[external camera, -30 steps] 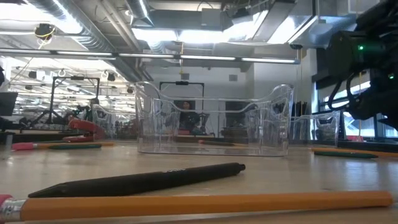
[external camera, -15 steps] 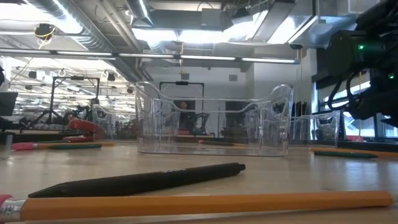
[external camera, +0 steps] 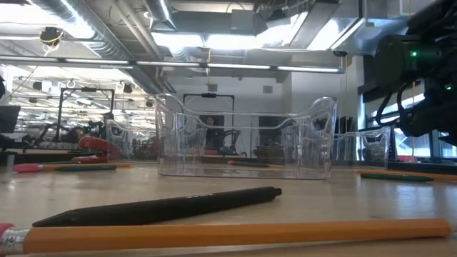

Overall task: Sort crayons/erasers/pens/pencils in bins
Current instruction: Put the orange pencil into the top right transparent bin

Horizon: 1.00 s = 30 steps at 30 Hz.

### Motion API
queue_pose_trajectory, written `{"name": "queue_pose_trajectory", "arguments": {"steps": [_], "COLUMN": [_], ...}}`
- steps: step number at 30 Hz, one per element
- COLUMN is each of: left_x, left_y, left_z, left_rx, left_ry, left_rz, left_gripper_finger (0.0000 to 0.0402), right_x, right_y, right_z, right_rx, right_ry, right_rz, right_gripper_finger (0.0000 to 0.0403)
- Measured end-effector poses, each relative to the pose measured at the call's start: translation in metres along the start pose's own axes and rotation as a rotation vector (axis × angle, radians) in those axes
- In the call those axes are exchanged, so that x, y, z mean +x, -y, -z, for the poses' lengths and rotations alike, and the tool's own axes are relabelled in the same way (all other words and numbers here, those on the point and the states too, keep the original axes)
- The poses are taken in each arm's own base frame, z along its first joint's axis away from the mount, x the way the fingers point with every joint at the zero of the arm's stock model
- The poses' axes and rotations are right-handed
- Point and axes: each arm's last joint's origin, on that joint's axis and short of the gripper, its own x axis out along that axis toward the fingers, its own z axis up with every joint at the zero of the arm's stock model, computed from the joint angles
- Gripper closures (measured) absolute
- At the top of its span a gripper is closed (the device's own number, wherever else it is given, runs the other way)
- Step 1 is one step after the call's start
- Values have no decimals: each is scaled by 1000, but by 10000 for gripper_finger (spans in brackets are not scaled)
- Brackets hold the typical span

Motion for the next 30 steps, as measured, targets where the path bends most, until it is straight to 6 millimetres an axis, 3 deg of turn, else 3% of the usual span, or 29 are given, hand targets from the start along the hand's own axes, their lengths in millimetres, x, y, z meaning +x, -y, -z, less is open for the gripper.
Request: {"name": "queue_pose_trajectory", "arguments": {"steps": [12, 30], "left_x": [0, 0], "left_y": [0, 0], "left_z": [0, 0], "left_rx": [0, 0], "left_ry": [-1, -2], "left_rz": [1, 1], "left_gripper_finger": [401, 401], "right_x": [-29, -114], "right_y": [-20, -35], "right_z": [-2, 5], "right_rx": [-24, -126], "right_ry": [34, 134], "right_rz": [-80, -19], "right_gripper_finger": [371, 370]}}
